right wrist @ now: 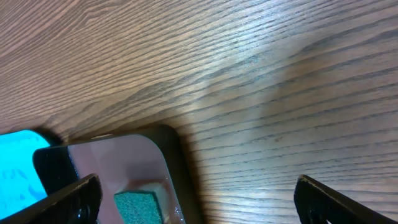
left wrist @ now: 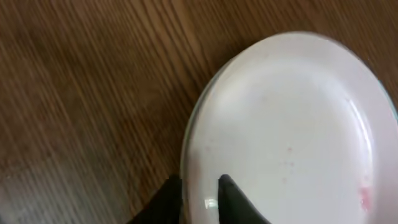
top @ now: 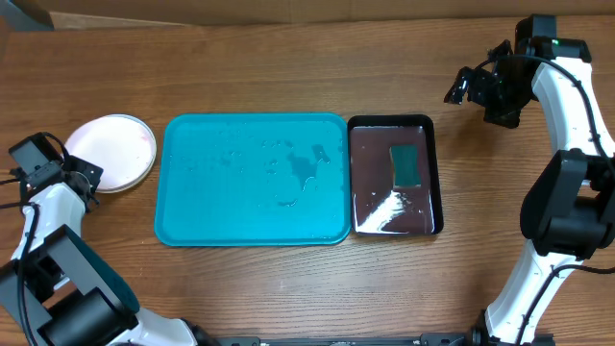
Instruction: Clean dirty plates on tray and stack at the side
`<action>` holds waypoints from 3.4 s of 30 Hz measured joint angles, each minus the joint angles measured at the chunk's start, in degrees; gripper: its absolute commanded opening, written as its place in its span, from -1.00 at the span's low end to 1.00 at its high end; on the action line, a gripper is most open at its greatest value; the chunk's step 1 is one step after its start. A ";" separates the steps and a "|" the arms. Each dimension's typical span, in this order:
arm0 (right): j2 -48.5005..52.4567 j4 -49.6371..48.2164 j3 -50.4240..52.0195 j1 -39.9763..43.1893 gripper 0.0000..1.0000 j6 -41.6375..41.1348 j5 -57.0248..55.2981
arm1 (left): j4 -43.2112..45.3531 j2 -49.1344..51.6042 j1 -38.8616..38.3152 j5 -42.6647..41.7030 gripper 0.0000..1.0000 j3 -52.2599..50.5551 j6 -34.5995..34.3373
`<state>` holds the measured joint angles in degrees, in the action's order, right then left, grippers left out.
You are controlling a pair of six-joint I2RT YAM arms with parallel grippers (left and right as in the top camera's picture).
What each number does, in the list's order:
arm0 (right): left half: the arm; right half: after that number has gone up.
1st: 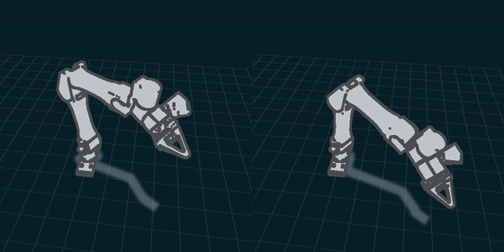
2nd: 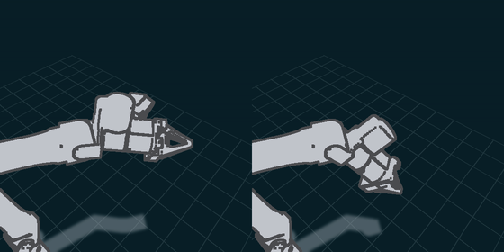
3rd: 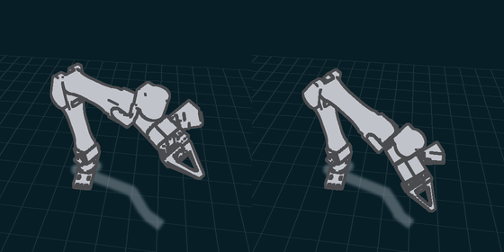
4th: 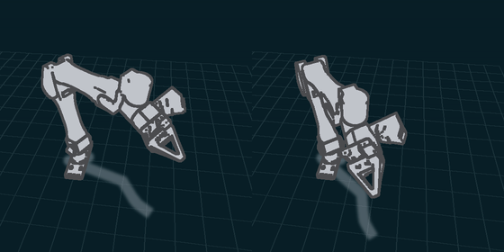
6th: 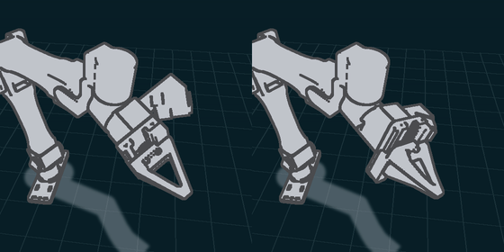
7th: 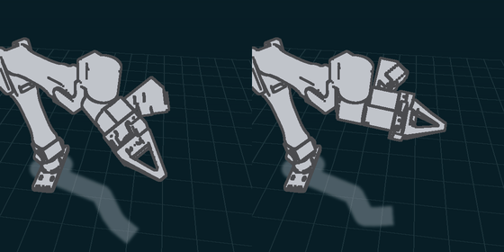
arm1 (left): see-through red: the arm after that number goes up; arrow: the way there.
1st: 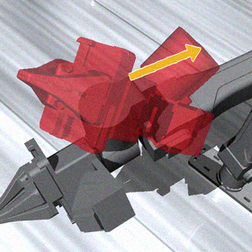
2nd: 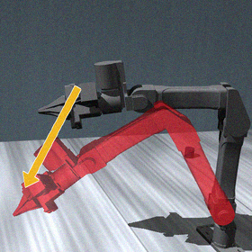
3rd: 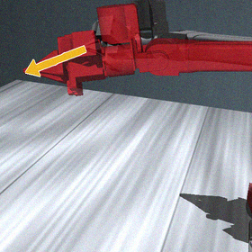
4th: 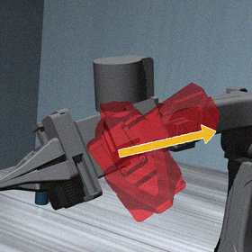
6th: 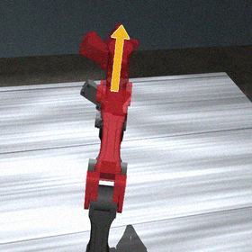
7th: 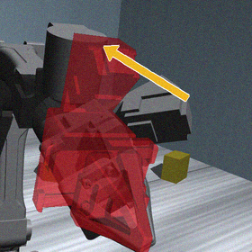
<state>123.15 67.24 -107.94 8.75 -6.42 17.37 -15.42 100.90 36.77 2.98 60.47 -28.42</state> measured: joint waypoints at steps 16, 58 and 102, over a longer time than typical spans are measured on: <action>0.00 0.00 0.00 0.00 1.00 0.02 0.02 | -13.64 -0.07 -10.14 -30.73 0.92 13.27 12.04; -0.11 -0.13 0.00 -0.46 1.00 0.00 0.00 | -20.68 -0.17 -47.63 -18.12 0.99 13.66 15.39; -96.19 -26.67 31.10 -15.98 1.00 6.75 -10.32 | -20.83 -0.17 -47.63 -17.88 1.00 13.66 15.39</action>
<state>26.96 40.58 -76.84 -7.22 0.34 7.05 -36.25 100.73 -10.85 -14.90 74.13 -13.04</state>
